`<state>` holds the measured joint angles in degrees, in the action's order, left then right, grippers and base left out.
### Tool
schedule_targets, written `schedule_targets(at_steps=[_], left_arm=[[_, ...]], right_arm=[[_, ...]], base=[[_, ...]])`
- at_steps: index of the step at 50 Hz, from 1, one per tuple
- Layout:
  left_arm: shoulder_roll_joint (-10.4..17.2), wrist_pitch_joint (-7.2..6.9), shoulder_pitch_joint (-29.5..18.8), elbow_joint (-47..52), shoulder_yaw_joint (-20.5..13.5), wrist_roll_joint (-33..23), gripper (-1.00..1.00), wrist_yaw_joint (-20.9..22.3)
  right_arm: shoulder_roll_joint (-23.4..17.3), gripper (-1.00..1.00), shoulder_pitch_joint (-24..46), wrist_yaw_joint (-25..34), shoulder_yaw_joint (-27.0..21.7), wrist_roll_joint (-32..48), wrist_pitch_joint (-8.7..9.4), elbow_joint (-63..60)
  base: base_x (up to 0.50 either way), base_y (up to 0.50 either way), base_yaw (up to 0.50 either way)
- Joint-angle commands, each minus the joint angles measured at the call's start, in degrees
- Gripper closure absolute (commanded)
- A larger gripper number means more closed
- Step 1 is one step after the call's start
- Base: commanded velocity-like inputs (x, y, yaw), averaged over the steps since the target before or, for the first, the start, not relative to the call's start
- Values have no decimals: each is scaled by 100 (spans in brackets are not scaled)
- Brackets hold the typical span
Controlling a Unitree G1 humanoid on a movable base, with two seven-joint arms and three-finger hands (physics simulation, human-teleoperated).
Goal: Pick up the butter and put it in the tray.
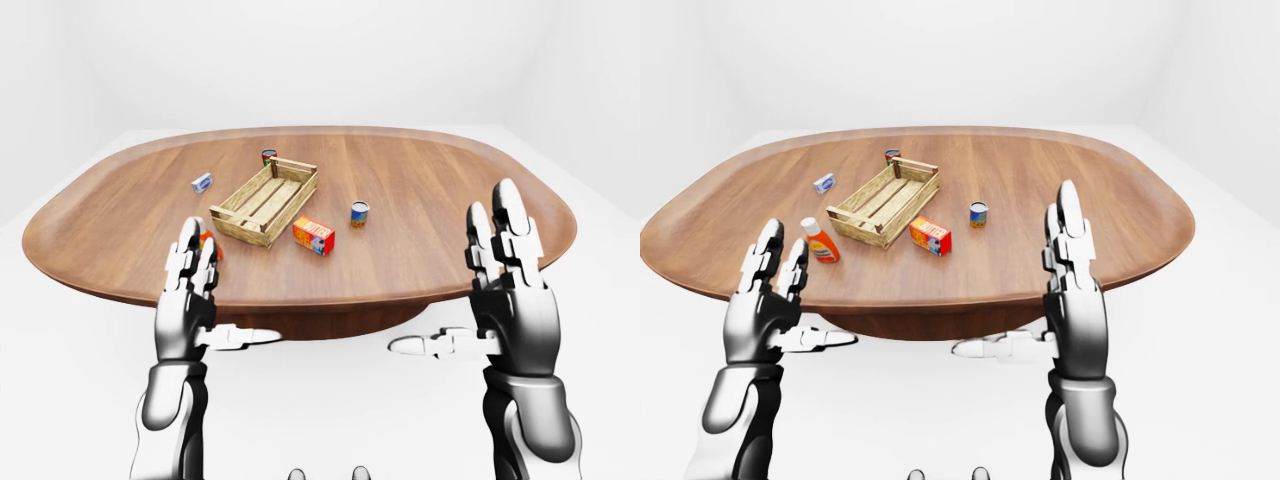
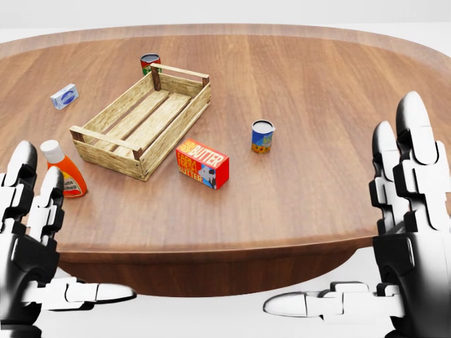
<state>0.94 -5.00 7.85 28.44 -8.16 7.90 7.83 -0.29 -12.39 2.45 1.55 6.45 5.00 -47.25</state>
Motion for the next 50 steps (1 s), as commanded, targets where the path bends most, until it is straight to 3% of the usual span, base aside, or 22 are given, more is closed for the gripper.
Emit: schedule_targets(at_steps=[1,36,50], left_arm=[[-26,0,122,250,-132,95,-100,111],[-49,0,198,368,-170,92,-100,182],[-32,0,122,312,-208,111,-100,166]], right_arm=[[-27,-100,-109,29,67,249,0,-228],[-46,-100,-105,-8,204,200,0,-151],[15,-100,-112,4,133,-131,0,-227]], base=[[0,28,0],[0,49,0],[12,0,0]])
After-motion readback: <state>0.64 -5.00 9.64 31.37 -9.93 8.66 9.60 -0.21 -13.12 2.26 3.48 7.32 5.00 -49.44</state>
